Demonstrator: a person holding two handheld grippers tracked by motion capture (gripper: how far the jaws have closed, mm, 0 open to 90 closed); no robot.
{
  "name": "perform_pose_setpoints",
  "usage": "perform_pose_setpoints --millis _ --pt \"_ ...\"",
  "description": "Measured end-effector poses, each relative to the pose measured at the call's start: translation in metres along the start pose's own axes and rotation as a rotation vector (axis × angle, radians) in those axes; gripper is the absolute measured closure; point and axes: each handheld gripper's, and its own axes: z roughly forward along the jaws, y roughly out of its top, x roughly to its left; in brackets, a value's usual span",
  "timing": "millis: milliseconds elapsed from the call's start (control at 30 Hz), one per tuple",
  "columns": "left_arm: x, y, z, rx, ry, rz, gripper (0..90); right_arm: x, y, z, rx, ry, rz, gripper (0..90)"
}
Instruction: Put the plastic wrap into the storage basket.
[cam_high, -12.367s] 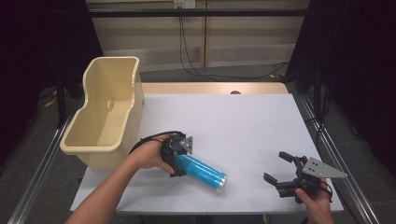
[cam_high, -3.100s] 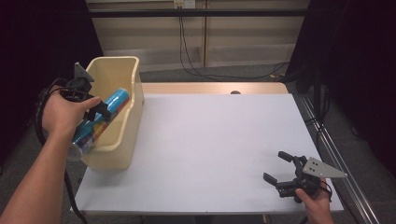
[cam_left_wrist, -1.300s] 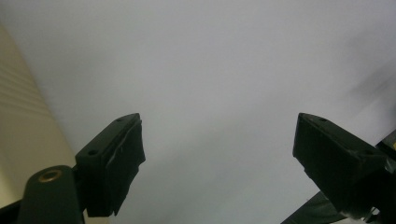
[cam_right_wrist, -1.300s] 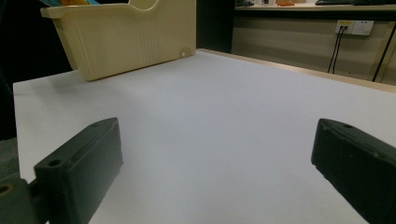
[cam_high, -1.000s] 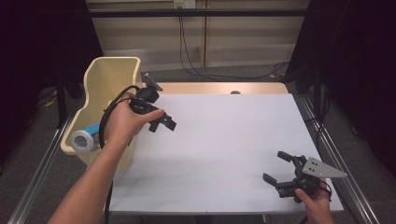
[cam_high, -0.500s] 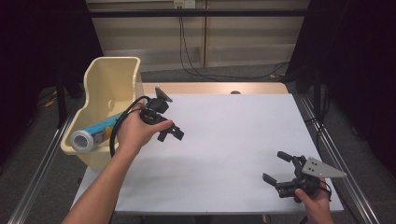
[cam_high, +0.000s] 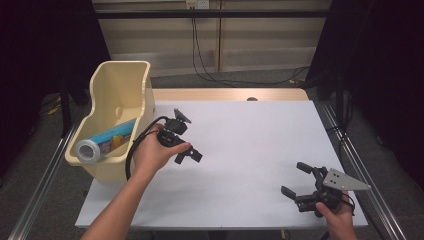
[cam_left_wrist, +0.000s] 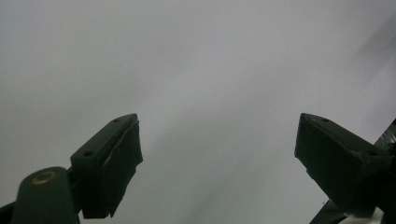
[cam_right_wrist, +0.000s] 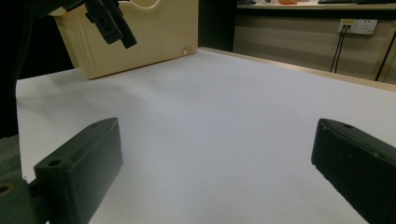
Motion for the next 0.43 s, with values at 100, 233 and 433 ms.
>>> perform_pose_setpoints --millis 100,233,433 --pt "-0.001 -0.005 0.008 -0.003 0.001 0.011 13.9 0.000 0.000 0.000 0.000 0.001 -0.002 1.6" --pt "-0.002 -0.013 0.016 -0.027 -0.014 0.025 13.8 0.000 0.000 0.000 -0.001 0.001 -0.001 1.6" --pt "-0.003 -0.024 0.022 -0.084 -0.026 0.042 14.0 0.000 0.000 0.000 0.000 0.002 -0.002 1.6"
